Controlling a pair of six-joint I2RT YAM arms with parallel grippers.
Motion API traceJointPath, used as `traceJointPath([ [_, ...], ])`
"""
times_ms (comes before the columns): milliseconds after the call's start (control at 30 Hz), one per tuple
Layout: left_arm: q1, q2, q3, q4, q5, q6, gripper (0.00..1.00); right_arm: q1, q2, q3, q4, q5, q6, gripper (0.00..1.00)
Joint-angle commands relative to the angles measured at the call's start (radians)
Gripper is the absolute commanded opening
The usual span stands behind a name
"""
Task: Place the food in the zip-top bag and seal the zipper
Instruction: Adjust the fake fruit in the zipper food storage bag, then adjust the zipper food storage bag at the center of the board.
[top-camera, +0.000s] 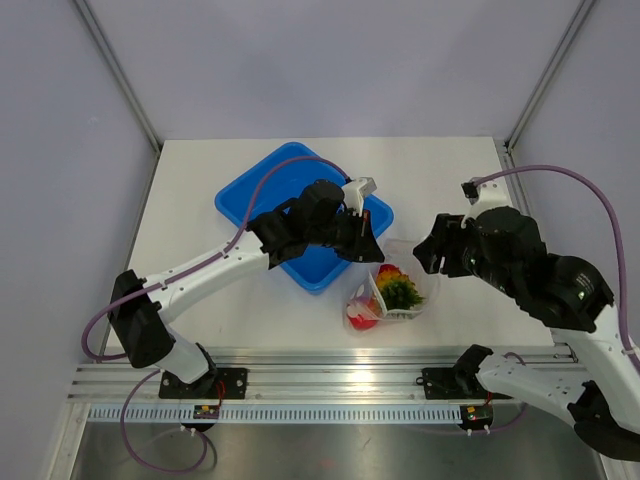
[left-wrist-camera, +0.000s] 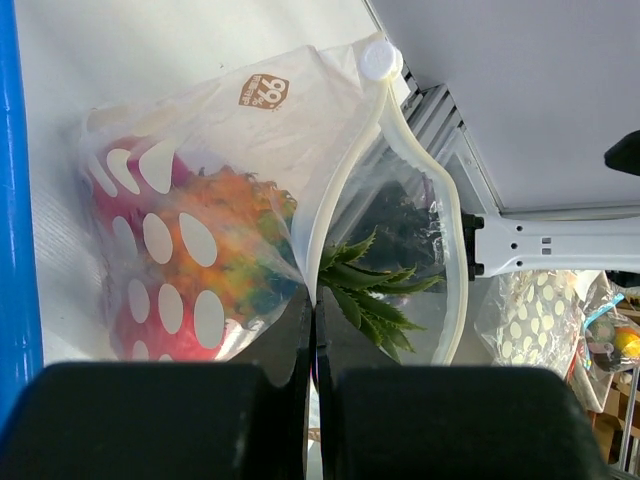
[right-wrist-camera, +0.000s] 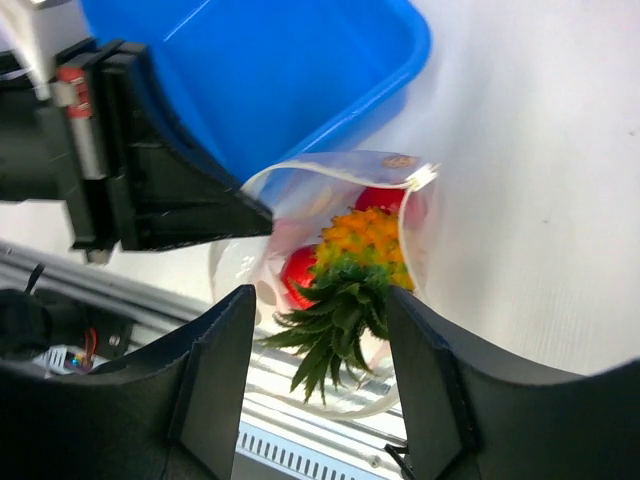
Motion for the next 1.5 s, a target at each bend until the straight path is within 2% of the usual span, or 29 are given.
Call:
traceJointPath([
  [0, 0.006, -0.015, -0.005, 0.083, 0.045, -0.01, 0.0, 0.008, 0.038, -0.054, -0.022, 0.124, 0.121, 0.62],
  [133, 0.006, -0.015, -0.014, 0.1, 0.057, -0.015, 0.0, 0.008, 0.001, -0.088, -0.06, 0.217, 0.232, 0.64],
  [200, 0.006, -0.012, -0.012, 0.1, 0.062, -0.013, 0.0, 0.008, -0.037, -0.104, -0.069, 0.253, 0.255, 0.71],
  [400, 0.006, -0.006, -0.012, 0.092, 0.057, -0.007, 0.0, 0.008, -0.065, -0.127, -0.134, 0.272, 0.306, 0.74],
  [767, 0.006, -0.007, -0.022, 0.08, 0.039, -0.012, 0.0, 0.008, -0.082, -0.208, -0.111, 0.214, 0.318, 0.63],
  [967, 0.006, -0.007, -0.017, 0.077, 0.039, -0.012, 0.0, 0.008, -0.046, -0.24, -0.118, 0.206, 0.33, 0.61],
  [1467, 0.006, -0.009, -0.014, 0.065, 0.028, 0.002, 0.0, 0.008, -0.108, -0.429, -0.046, 0.048, 0.384, 0.53],
])
